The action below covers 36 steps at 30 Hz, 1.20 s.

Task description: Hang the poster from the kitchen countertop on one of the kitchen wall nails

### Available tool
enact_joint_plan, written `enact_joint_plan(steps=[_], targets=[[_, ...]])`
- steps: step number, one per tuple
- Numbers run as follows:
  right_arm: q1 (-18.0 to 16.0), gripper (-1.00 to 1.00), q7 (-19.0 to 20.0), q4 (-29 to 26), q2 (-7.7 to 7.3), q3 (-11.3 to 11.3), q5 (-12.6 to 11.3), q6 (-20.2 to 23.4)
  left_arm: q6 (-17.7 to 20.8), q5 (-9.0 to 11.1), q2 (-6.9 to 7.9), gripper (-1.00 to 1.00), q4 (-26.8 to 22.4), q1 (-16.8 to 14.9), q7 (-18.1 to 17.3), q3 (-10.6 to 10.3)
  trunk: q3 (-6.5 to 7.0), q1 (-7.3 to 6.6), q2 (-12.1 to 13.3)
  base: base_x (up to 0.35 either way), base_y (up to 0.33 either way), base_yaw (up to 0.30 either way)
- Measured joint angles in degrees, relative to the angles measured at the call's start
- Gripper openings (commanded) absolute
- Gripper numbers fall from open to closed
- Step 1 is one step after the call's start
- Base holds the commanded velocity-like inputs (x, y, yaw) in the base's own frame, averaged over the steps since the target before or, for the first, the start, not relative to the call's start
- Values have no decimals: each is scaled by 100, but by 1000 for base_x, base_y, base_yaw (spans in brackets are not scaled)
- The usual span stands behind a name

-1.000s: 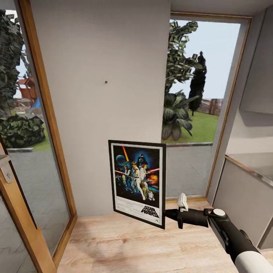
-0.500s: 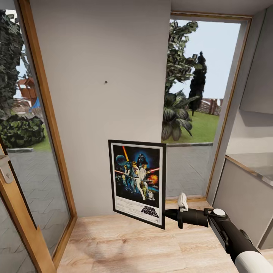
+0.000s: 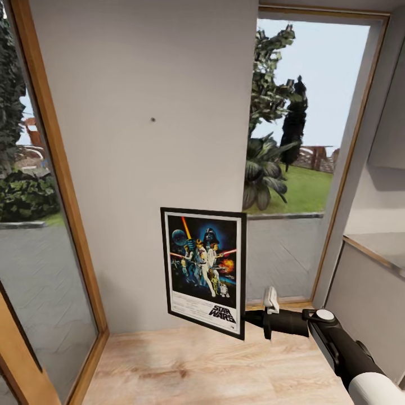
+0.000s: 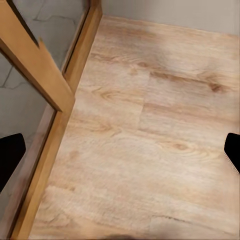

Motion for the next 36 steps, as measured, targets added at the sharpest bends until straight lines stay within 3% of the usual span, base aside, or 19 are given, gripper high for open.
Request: enact_joint_plan(steps=[17, 26, 31, 36], targets=[[0, -100, -8, 9, 0, 0, 0, -3, 0, 0, 0, 100, -2, -1, 3, 11, 0, 0, 0, 325, 118, 0], [0, -100, 2, -17, 0, 8, -3, -8, -2, 10, 7, 100, -7, -1, -8, 59, 0, 3, 1, 42, 31, 0], [0, -100, 2, -49, 10, 20, -6, 11, -16, 17, 12, 100, 543, 0, -7, 81, 0, 3, 1, 0, 0, 0], [-1, -100, 0, -228, 219, 27, -5, 67, -134, 23, 17, 100, 765, 0, -5, 79, 1, 3, 0, 0, 0, 0]])
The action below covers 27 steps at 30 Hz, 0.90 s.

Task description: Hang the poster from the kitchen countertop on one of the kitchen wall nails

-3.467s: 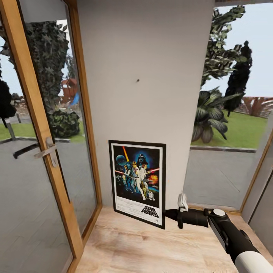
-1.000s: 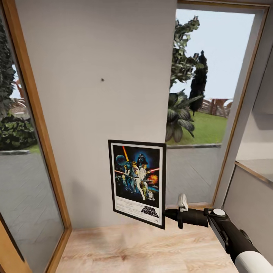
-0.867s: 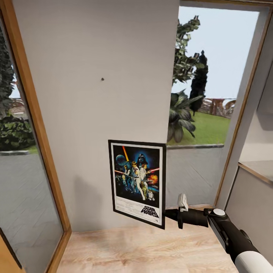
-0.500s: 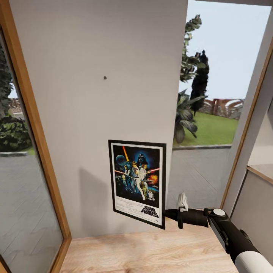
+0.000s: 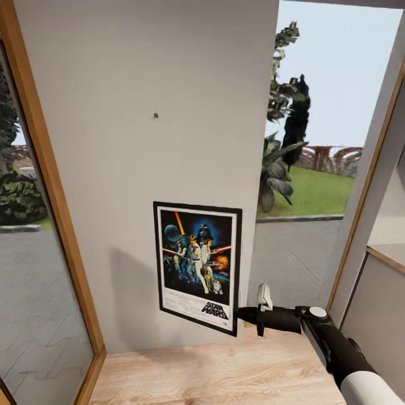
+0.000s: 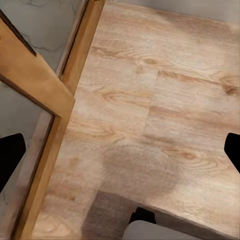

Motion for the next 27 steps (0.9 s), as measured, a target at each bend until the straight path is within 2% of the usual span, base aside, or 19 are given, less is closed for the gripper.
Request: enact_joint_plan(steps=[3, 6, 8, 10, 11, 12, 13, 17, 18, 20, 22, 27], targets=[[0, -100, -3, -414, 78, 7, 3, 335, -229, -1, 1, 100, 103, 0, -3, 0, 0, 0, 0, 0, 0, 0], [-2, -100, -5, -1200, 155, 18, -3, 1139, -374, -4, 1, 100, 168, -1, -6, -1, 1, 0, 0, 0, 0, 0], [-4, -100, -6, -1554, 172, 24, 2, 1440, -400, -5, 0, 100, 180, -1, -7, -1, 0, 0, 0, 0, 0, 0], [-15, -100, -10, -2173, 209, 43, -5, 2027, -427, -3, 0, 100, 192, -1, -16, 0, 1, 0, -1, 0, 0, 0], [-25, -100, -11, -2315, 225, 54, 2, 2181, -431, -4, 1, 100, 194, -1, -31, 1, 0, 0, 0, 0, 0, 0], [-65, -100, -15, -2616, 302, 78, -5, 2575, -441, -6, 6, 100, 197, 0, -136, -2, 1, 0, 0, 0, 0, 0], [-132, -100, -18, -2772, 377, 96, 3, 2786, -446, -9, 11, 100, 198, 0, -234, -7, 1, 0, -1, 0, 0, 0], [-546, -100, -23, -2976, 542, 157, 34, 3298, -455, -13, 30, 100, 199, 2, -400, -7, 0, 0, 0, 0, 0, 0], [-1001, -100, -21, -3028, 624, 184, 56, 3749, -458, -14, 36, 100, 199, 2, -448, -6, -1, 1, 3, 0, 0, 0], [-1438, -100, -12, -3035, 676, 197, 6, 3850, -458, -15, 37, 100, 200, 1, -457, -6, 1, 0, 1, 0, 0, 0], [-1966, -100, -1, -3030, 727, 216, -1, 4296, -459, -15, 38, 100, 200, 0, -462, -6, 1, 0, -1, 0, 0, 0], [-2480, -100, 11, -3011, 758, 223, 3, 4717, -459, -15, 39, 100, 200, 0, -463, -6, 0, 0, -1, 0, 0, 0]])
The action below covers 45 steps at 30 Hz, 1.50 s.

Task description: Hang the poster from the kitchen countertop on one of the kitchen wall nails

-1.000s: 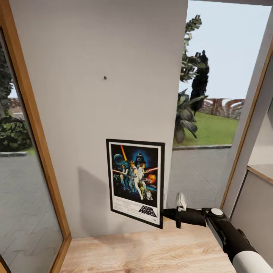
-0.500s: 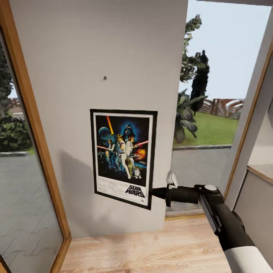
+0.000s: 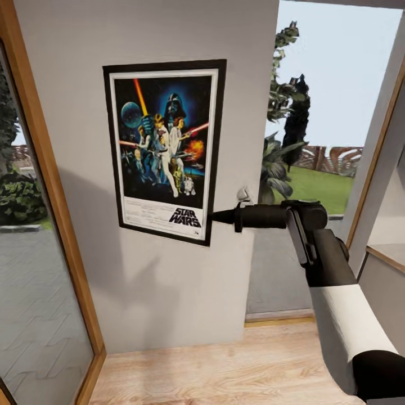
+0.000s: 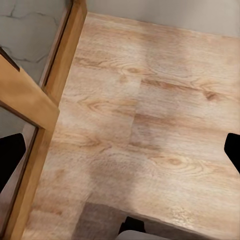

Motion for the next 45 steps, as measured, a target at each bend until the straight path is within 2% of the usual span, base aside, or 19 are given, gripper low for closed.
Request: enact_joint_plan(steps=[7, 13, 17, 23, 26, 31, 33, 45], targets=[[-568, -100, 2, 273, 17, 29, 18, 147, 0, 1, -1, 100, 0, 2, 0, 0, 0, 0, 1, 0, 0, 0], [-961, -100, 3, 721, 19, 432, 18, 163, 0, 0, 2, 100, 0, 0, 0, 0, 0, 0, 1, 0, 0, 0], [-1114, -100, 3, 994, 17, 521, 16, 159, 0, 0, 3, 100, 0, 0, 0, 0, 0, 0, 1, 0, 0, 0], [-1170, -100, -2, 1089, 21, 547, -7, 165, 0, 0, 6, 100, 0, 0, 0, 0, 0, 0, 1, 0, 0, 0], [-1174, -100, 11, 1078, 19, 542, -206, 167, 0, 0, 7, 100, 0, 0, 0, 0, 0, 0, 1, 0, 0, 0], [-1175, -100, 19, 1066, 18, 537, -706, 169, 0, 0, 8, 100, -2, 0, 0, 0, 0, 0, 1, 0, 0, 0], [-1175, -100, 10, 1065, 18, 539, -788, 170, 0, 0, 7, 100, -2, 1, 0, 0, 0, 0, 1, 0, 0, 0], [-1175, -100, 5, 1072, 18, 540, -839, 166, 0, 0, 8, 100, -3, 0, 0, 0, 0, 0, 1, 0, 0, 0]])
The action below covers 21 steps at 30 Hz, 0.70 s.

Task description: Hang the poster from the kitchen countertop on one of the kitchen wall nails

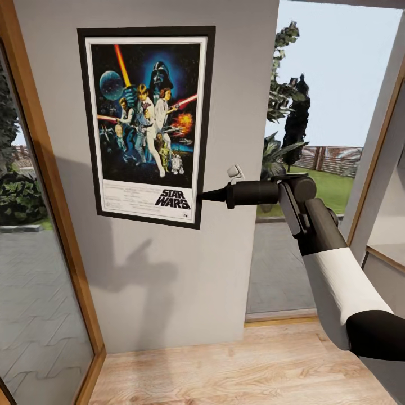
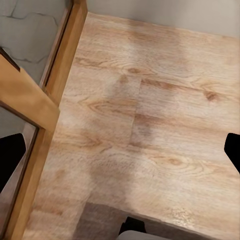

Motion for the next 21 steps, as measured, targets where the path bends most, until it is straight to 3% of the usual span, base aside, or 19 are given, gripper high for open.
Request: enact_joint_plan(steps=[21], targets=[[0, -100, -31, 282, 0, -9, 28, 13, 4, 0, -3, 100, 1, 0, 0, 0, 0, 0, 0, 48, 0, 0]])
